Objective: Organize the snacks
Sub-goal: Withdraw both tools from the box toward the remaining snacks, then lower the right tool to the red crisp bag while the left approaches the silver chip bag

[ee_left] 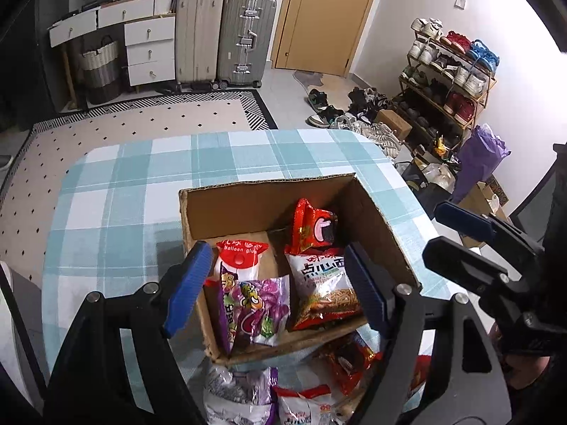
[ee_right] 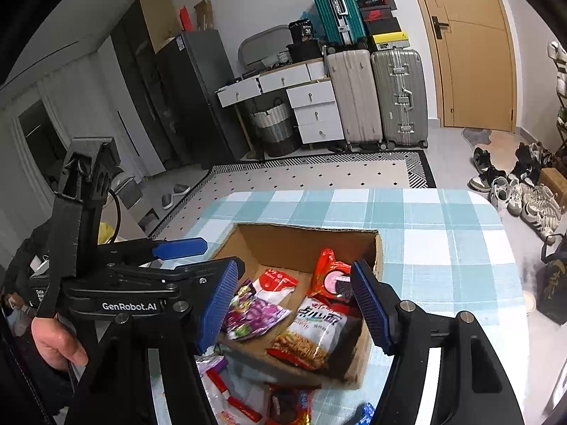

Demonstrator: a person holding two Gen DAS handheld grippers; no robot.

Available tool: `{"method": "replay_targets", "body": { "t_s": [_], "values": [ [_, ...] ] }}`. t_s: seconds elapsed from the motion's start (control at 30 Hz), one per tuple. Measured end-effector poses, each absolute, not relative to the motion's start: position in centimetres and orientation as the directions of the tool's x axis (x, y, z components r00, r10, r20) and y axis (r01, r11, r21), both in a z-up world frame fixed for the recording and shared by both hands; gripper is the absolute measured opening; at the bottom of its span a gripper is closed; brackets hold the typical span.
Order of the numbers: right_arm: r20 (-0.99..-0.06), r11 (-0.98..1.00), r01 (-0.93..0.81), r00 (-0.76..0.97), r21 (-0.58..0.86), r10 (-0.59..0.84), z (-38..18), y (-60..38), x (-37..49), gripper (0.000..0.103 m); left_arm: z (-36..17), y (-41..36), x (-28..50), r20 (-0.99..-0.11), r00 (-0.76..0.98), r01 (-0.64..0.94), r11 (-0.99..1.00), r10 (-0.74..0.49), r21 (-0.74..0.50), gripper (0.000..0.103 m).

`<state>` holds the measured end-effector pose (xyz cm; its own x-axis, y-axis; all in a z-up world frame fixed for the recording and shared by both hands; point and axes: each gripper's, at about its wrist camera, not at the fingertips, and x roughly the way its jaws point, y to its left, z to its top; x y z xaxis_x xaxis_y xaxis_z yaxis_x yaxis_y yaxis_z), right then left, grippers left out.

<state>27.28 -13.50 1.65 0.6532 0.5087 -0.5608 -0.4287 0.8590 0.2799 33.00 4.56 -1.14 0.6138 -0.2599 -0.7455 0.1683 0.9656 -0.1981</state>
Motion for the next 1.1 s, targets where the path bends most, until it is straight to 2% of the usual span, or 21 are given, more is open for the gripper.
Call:
{"method": "replay_targets", "body": {
  "t_s": [0.07,0.13,0.37,0.53,0.6,0.67,0.7,0.83,1.1],
  "values": [
    [-0.556,0.858,-0.433,0.657,0.276,0.510,2.0,-13.5,26.7,0.068,-0.8,4.7,32.2,-0.745,0.617,0.160,0.968,-0.252,-0.195,0.076],
    [-0.550,0.856,-0.438,0.659,0.274,0.513,2.5,-13.6,25.8,0.068,-0.4,4.7,31.1,-0.745,0.617,0.157,0.967,-0.253,-0.199,0.082],
    [-0.523,0.851,-0.453,0.674,0.265,0.522,4.0,-13.7,22.4,0.068,1.5,5.4,27.3,-0.728,0.645,0.138,0.972,-0.233,-0.189,0.083],
    [-0.504,0.850,-0.457,0.686,0.262,0.524,5.1,-14.0,20.0,0.068,2.8,5.6,24.4,-0.712,0.668,0.131,0.976,-0.218,-0.176,0.088],
    [-0.494,0.851,-0.456,0.695,0.260,0.523,5.5,-14.2,18.8,0.071,3.2,5.7,23.3,-0.706,0.674,0.132,0.976,-0.217,-0.173,0.088],
    [-0.484,0.854,-0.453,0.705,0.256,0.519,5.8,-14.4,17.9,0.081,3.7,5.7,21.9,-0.698,0.683,0.132,0.976,-0.214,-0.171,0.089],
    [-0.474,0.855,-0.452,0.713,0.254,0.517,6.1,-14.7,17.0,0.083,3.9,5.6,21.4,-0.696,0.686,0.132,0.977,-0.213,-0.170,0.091],
    [-0.463,0.859,-0.448,0.725,0.246,0.510,6.5,-15.4,14.8,0.083,4.7,5.7,18.6,-0.674,0.711,0.124,0.979,-0.201,-0.162,0.101],
    [-0.443,0.863,-0.441,0.741,0.246,0.505,6.7,-16.7,10.4,0.086,5.4,5.9,13.6,-0.638,0.746,0.107,0.980,-0.189,-0.165,0.102]
  ]
}}
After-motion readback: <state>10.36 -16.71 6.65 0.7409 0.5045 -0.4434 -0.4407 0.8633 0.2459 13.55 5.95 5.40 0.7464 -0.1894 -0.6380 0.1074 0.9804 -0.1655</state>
